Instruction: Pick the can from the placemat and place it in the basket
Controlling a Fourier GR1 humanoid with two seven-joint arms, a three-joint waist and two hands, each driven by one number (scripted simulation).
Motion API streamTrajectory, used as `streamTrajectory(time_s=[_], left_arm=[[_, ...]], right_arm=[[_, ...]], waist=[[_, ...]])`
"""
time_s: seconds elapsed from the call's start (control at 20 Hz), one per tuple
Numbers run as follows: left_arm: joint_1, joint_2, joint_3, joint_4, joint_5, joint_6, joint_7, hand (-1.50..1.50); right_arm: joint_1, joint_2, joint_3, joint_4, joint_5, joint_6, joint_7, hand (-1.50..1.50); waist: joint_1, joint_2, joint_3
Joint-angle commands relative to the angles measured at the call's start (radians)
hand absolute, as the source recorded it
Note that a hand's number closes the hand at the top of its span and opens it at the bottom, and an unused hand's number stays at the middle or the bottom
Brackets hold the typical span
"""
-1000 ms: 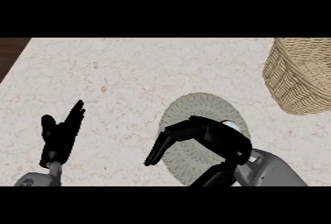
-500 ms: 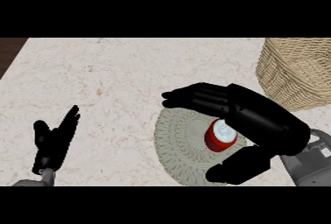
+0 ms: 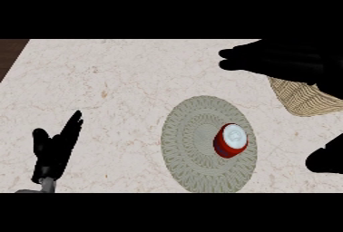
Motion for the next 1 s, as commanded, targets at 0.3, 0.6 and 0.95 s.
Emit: streamTrajectory(time_s=[0.3, 0.6, 0.95], left_arm=[[0.077, -0.011, -0.022, 0.057, 0.000, -0.019, 0.060, 0.00], [0.114, -0.019, -0.033, 0.011, -0.006, -0.024, 0.072, 0.00], [0.057, -0.038, -0.024, 0.010, -0.028, 0.007, 0.116, 0.00]], right_arm=[[-0.133, -0.214, -0.035, 0.119, -0.140, 0.384, 0.006, -1.50], [-0.048, -0.180, -0.050, 0.104, -0.076, 0.372, -0.056, -1.50], [0.037, -0.087, -0.016, 0.057, -0.048, 0.304, -0.022, -1.50]], waist=[[0.013, 0.016, -0.010], [0.015, 0.017, -0.006], [0.006, 0.016, -0.006]])
